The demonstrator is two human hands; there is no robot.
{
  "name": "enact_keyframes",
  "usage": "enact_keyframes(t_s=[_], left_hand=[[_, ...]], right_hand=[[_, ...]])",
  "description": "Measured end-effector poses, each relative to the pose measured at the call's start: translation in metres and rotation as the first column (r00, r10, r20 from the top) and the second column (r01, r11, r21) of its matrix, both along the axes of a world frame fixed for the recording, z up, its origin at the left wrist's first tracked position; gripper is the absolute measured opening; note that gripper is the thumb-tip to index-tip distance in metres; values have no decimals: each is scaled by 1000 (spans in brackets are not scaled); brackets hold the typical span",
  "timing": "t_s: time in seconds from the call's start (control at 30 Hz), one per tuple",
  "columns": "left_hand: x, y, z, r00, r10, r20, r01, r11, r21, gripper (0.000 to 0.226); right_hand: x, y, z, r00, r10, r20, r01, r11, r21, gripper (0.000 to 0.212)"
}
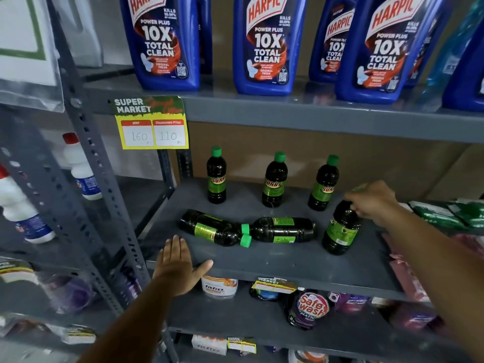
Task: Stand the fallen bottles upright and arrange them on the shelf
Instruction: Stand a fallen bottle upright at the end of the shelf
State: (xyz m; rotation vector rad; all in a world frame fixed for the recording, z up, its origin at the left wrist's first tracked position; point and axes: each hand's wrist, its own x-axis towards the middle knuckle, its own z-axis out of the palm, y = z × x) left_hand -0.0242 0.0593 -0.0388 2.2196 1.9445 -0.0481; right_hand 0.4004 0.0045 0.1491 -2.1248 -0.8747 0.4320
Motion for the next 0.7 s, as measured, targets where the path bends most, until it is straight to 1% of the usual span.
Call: enact_keyframes(t_s=[0.07,0.13,0.2,0.27,0.37,0.43,0.47,0.5,0.53,0.57,0.6,0.67,0.7], left_hand=[[0,-1,2,1000,-9,-18,9,1000,-1,124],[1,-2,2,1000,-15,-27,15,1000,-13,117],[1,-3,4,999,-20,-29,20,1000,-20,114],[1,-4,5,999,-18,-30,17,1000,-16,114],[2,-5,6,1000,-14,-24,14,1000,-18,114],[3,-6,7,1000,-11,-17,10,1000,-29,113],[3,-6,8,1000,-8,-11,7,999,-34,113],[4,-6,9,1000,-7,-6,7,999,-38,112],[4,-6,10,1000,-7,-5,7,999,-43,111],[4,-7,11,1000,-9,-8,9,999,-50,110],[4,-7,13,1000,-11,-12,10,998,-55,109],[3,-8,15,1000,-11,-18,10,998,-64,108],[4,-8,15,1000,-11,-18,10,997,-70,108]], right_hand=[[-2,5,0,1000,-2,-15,2,1000,7,10],[-6,6,-4,1000,-3,22,3,1000,14,11],[-8,5,-7,998,13,62,-14,1000,6,13],[-8,5,-7,995,28,100,-25,999,-27,20],[-7,2,-7,977,54,207,-26,991,-135,46],[-9,-1,-15,938,60,340,12,979,-205,71],[-8,-2,-22,911,50,410,36,979,-200,81],[-7,-4,-30,890,35,455,40,987,-155,85],[-5,-3,-37,886,26,462,12,997,-78,84],[-4,-2,-42,903,28,428,-32,999,3,80],[-2,0,-45,934,45,355,-79,994,80,76],[0,2,-49,982,133,137,-158,969,190,74],[1,2,-52,983,174,57,-183,956,231,76]])
